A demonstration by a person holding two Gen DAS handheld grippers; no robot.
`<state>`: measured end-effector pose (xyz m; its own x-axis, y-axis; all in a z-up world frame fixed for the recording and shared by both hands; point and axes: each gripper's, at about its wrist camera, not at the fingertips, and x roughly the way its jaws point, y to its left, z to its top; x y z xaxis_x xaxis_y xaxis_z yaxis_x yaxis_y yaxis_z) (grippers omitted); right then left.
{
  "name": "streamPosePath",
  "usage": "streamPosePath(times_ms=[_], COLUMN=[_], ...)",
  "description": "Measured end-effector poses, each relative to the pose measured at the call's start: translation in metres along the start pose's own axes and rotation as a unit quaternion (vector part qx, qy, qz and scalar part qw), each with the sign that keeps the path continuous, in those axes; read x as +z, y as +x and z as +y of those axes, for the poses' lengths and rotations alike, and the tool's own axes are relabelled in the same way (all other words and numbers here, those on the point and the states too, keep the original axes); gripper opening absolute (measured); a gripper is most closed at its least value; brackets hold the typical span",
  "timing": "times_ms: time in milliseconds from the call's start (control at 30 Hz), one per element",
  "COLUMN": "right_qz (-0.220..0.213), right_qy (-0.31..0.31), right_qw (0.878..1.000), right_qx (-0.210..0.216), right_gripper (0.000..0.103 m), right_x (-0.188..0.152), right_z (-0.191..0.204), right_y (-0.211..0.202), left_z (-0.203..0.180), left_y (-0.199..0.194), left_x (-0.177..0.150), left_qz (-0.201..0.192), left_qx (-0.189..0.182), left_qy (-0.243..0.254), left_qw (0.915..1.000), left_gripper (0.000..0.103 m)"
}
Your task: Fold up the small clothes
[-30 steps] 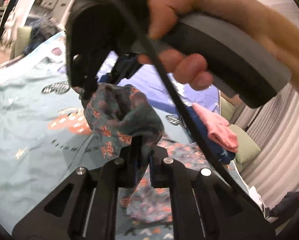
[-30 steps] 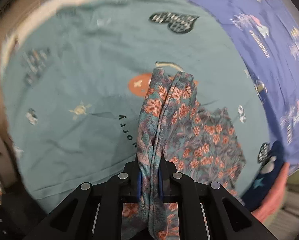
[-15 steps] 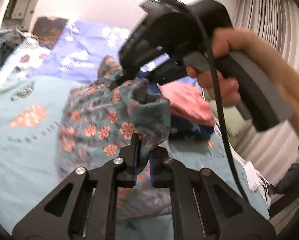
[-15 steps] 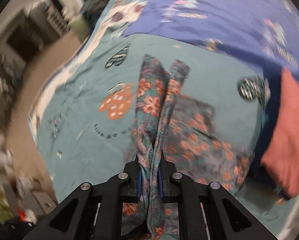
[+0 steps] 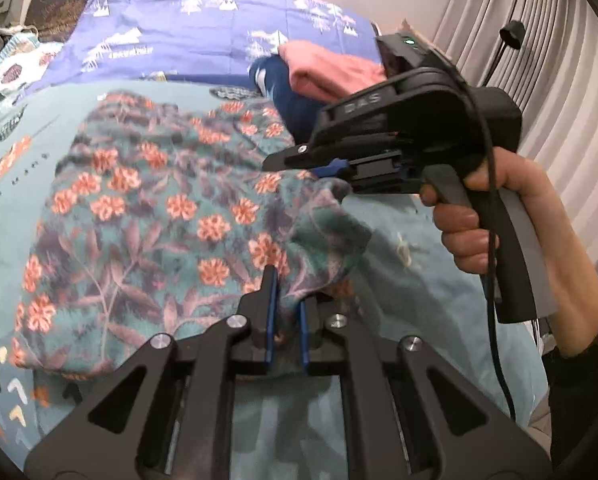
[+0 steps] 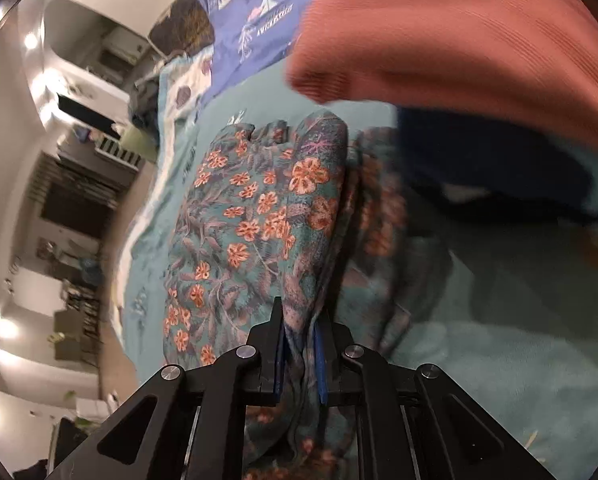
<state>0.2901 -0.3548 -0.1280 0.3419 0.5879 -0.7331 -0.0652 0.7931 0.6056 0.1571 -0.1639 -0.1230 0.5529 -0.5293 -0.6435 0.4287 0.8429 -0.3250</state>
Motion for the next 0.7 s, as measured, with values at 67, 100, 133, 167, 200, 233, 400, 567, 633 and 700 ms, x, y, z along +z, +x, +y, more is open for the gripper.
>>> streamPosePath(times_ms=[67,100,133,167,200,233,400,567,633,700], right_qz=[-0.004,-0.008,-0.015,-0.026,-0.05,-0.081,-0.175,-0.108,-0.096,-0.113], right_qy=[0.004,-0.003,-0.01,-0.02,-0.036,-0.058,-0.133,-0.224,-0.205,-0.16], right_qw=[1.0,0.999,0.998,0.996,0.991,0.984,0.968,0.96,0.964,0.973], right_qx=[-0.015,-0.031,-0.053,-0.083,-0.122,-0.147,-0.119,-0.129,-0.142,-0.118], right_gripper=[0.016,0.024,0.033,0.036,0.044,0.046,0.057,0.055,0.049,0.044], right_x=[-0.009,-0.012,-0.015,-0.019,-0.024,-0.031,-0.071,-0.1,-0.108,-0.117], right_z=[0.0,0.002,0.006,0.013,0.024,0.036,0.086,0.106,0.093,0.073], right_y=[0.0,-0.002,-0.007,-0.015,-0.025,-0.036,-0.065,-0.012,0.006,0.003], left_z=[0.007,0.009,0.014,0.018,0.023,0.031,0.069,0.102,0.115,0.116], left_y=[-0.002,-0.004,-0.011,-0.017,-0.028,-0.044,-0.088,-0.057,-0.033,-0.02], left_x=[-0.003,-0.005,-0.006,-0.005,-0.005,-0.002,0.02,0.029,0.02,0.009], left_qz=[0.017,0.018,0.019,0.017,0.008,-0.009,-0.081,-0.052,-0.006,0.016], left_qx=[-0.022,-0.03,-0.041,-0.048,-0.058,-0.067,-0.063,-0.017,-0.016,-0.004], left_qy=[-0.023,-0.032,-0.046,-0.056,-0.068,-0.083,-0.111,-0.118,-0.119,-0.1], left_qw=[0.9994,0.9989,0.9979,0.9971,0.996,0.9943,0.9885,0.9915,0.9927,0.9948], left_gripper=[0.025,0.036,0.043,0.044,0.044,0.047,0.065,0.065,0.065,0.059])
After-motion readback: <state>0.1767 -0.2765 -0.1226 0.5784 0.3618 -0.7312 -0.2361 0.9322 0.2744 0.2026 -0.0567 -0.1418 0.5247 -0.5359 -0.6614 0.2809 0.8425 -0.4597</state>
